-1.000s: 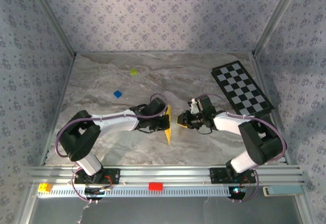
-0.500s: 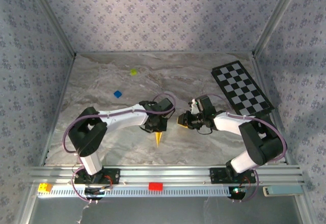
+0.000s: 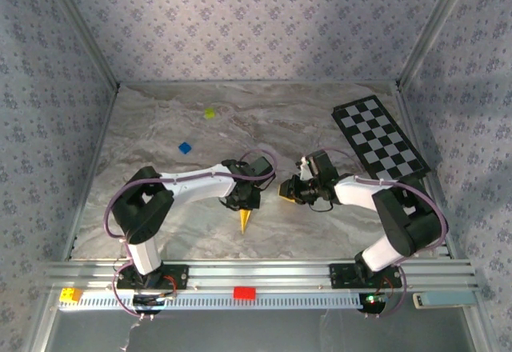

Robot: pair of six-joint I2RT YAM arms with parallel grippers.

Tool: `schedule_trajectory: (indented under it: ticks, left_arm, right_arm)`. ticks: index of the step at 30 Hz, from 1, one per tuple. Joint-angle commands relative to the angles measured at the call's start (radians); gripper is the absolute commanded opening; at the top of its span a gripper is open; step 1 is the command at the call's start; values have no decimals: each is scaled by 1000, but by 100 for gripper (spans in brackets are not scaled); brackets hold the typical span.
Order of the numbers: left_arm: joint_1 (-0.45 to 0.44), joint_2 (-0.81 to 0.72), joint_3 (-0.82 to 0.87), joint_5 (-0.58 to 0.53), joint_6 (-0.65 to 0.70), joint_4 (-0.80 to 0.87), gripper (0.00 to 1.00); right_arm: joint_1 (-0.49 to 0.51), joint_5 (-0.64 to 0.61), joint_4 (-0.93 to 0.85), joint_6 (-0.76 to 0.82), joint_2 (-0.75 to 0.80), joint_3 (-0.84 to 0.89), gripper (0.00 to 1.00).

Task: Fold a paper plane with a square sheet of paper (pick it up from the middle)
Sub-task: Move a paper plane to the center of the table.

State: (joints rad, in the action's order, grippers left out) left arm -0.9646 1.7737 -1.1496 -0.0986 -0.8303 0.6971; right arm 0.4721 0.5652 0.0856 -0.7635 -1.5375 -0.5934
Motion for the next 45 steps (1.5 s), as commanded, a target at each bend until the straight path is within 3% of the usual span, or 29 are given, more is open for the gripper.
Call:
schedule_trajectory:
  ticks: [1, 22, 45]
  left_arm:
    - [-9, 15, -21, -15, 6, 27, 12]
    - [-25, 61, -26, -24, -2, 29, 18]
    - [-42, 138, -6, -86, -107, 3, 21]
  right_arm:
    - [3, 5, -6, 0, -13, -6, 24]
    - [7, 2, -23, 4, -34, -17, 24]
    - [0, -59, -75, 15, 41, -14, 24]
